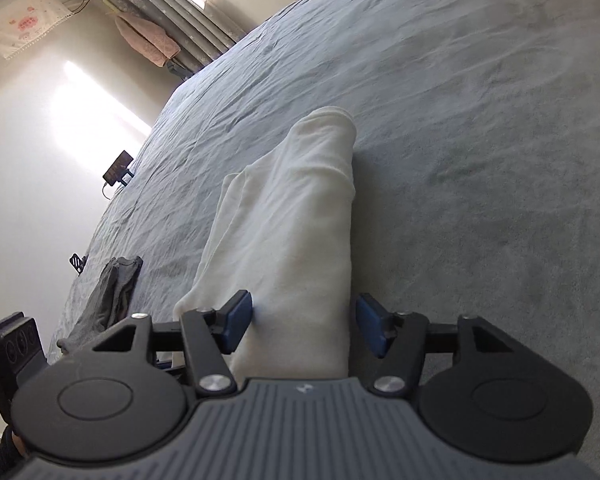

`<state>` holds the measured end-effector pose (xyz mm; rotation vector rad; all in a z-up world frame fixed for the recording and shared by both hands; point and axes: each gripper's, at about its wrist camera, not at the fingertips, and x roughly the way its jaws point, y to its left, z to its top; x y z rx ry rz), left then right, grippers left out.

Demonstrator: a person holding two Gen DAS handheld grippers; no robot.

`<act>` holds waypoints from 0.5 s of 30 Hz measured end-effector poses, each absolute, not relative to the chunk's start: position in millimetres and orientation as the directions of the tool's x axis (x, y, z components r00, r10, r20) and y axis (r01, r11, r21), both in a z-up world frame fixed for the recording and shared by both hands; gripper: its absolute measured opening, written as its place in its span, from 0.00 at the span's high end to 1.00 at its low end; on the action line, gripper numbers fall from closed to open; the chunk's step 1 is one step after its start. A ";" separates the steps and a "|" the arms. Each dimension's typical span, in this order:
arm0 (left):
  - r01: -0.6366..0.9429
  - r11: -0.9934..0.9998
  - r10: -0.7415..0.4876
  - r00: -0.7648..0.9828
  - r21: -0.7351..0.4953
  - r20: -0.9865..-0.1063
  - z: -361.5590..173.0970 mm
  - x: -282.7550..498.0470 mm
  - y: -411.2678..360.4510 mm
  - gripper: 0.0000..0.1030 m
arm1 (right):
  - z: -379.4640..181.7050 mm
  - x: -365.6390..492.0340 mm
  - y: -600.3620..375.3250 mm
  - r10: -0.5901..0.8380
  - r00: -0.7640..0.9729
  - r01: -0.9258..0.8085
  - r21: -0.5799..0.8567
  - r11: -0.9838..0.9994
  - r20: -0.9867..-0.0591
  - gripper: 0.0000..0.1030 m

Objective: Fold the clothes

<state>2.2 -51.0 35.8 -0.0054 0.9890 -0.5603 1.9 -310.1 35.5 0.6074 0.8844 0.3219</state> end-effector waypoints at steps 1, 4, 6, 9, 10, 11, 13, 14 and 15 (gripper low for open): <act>0.448 0.858 -0.451 0.420 -0.253 -0.787 35.6 2.2 -50.6 0.86 | 34.1 7.2 -310.8 0.505 0.602 -0.006 0.629 0.777 -0.618 0.40; 0.456 0.853 -0.456 0.418 -0.253 -0.785 35.0 2.1 -49.4 0.86 | 28.8 27.2 -310.0 0.520 0.599 0.000 0.649 0.761 -0.609 0.40; 0.462 0.850 -0.460 0.418 -0.252 -0.784 34.7 2.0 -48.7 0.86 | 24.9 38.9 -310.2 0.527 0.607 -0.007 0.660 0.752 -0.594 0.40; 0.467 0.847 -0.465 0.417 -0.255 -0.781 33.8 2.1 -47.8 0.86 | 19.2 54.1 -310.7 0.538 0.624 -0.021 0.675 0.737 -0.567 0.40; 0.468 0.846 -0.466 0.417 -0.255 -0.780 33.6 1.9 -47.6 0.86 | 18.1 58.1 -310.7 0.538 0.630 -0.027 0.676 0.736 -0.560 0.41; 0.469 0.845 -0.467 0.418 -0.256 -0.779 33.4 1.6 -47.4 0.86 | 17.9 61.7 -310.1 0.533 0.637 -0.033 0.671 0.741 -0.557 0.44; 0.471 0.844 -0.470 0.419 -0.256 -0.777 32.9 1.1 -47.1 0.86 | 18.7 68.3 -308.2 0.510 0.650 -0.038 0.646 0.762 -0.563 0.51; 0.473 0.843 -0.471 0.420 -0.255 -0.776 32.8 0.7 -47.0 0.86 | 19.4 71.5 -307.2 0.495 0.657 -0.039 0.630 0.776 -0.569 0.61; 0.476 0.842 -0.471 0.421 -0.253 -0.775 32.6 0.3 -47.0 0.86 | 19.2 75.4 -306.9 0.486 0.660 -0.038 0.621 0.783 -0.572 0.64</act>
